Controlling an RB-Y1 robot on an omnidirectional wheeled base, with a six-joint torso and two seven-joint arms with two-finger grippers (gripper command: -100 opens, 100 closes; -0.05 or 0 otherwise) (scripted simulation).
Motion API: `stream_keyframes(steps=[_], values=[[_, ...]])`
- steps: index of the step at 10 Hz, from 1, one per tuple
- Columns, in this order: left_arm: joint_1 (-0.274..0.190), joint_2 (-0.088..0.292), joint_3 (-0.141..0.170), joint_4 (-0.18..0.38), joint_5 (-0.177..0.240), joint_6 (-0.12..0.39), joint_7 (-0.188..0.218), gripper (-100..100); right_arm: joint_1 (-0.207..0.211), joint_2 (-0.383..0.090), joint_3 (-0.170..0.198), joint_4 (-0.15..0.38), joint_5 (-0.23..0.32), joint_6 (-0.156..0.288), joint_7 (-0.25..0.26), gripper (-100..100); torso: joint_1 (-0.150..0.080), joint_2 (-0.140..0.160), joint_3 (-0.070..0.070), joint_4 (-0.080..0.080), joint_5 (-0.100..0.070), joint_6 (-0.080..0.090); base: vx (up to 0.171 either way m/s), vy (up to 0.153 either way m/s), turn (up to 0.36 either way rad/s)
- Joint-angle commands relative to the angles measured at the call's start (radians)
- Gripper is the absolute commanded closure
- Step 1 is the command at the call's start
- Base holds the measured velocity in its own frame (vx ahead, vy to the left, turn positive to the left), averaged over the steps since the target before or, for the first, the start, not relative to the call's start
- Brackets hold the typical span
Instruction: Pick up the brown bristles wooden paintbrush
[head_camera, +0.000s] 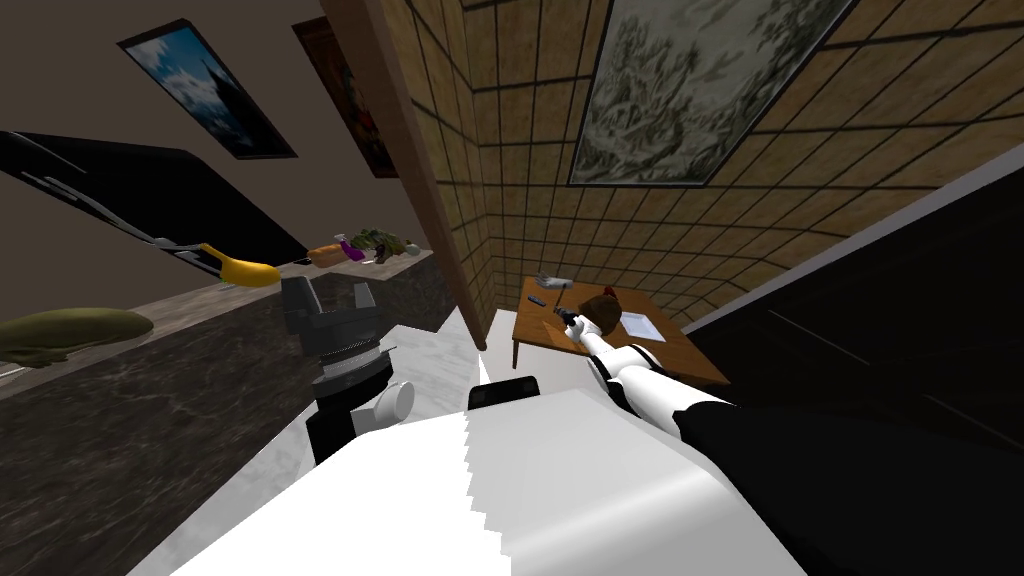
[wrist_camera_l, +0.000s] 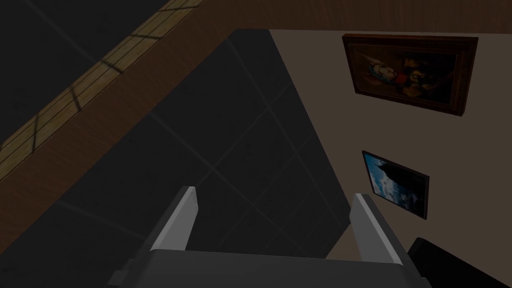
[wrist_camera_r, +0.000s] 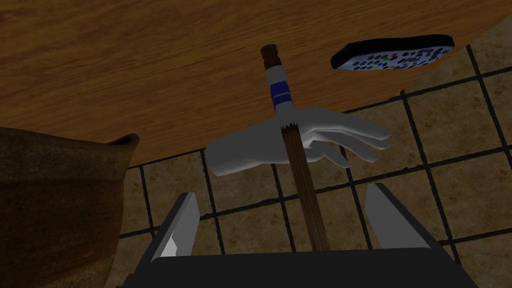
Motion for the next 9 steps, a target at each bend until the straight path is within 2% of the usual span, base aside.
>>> stream_keyframes(steps=[1, 2, 5, 6, 9], values=[[0.000, 0.000, 0.000, 0.000, 0.000, 0.000, 0.000, 0, -0.035, -0.017, 0.011, 0.043, -0.003, 0.008, 0.014, -100, 0.000, 0.000, 0.000, 0.000, 0.000, 0.000, 0.042, 0.032, 0.047], [0.000, 0.000, 0.000, 0.000, 0.000, 0.000, 0.000, 0, -0.035, -0.017, 0.011, 0.043, -0.003, 0.008, 0.014, -100, -0.001, 0.001, 0.001, 0.000, 0.000, 0.000, 0.031, 0.016, 0.024], [0.000, 0.000, 0.000, 0.000, 0.000, 0.000, 0.000, 0, -0.105, -0.046, 0.020, 0.126, 0.003, 0.023, 0.046, -100, -0.001, 0.001, 0.001, 0.000, 0.000, 0.000, 0.050, 0.030, 0.065], [0.000, 0.000, 0.000, 0.000, 0.000, 0.000, 0.000, 0, -0.105, -0.046, 0.020, 0.126, 0.003, 0.023, 0.046, -100, 0.000, 0.000, 0.000, 0.000, 0.000, 0.000, 0.046, 0.021, 0.006], [0.000, 0.000, 0.000, 0.000, 0.000, 0.000, 0.000, 0, -0.146, -0.066, 0.024, 0.175, 0.008, 0.033, 0.065, -100, -0.002, 0.002, 0.001, 0.001, 0.000, 0.000, 0.027, 0.014, 0.032]])
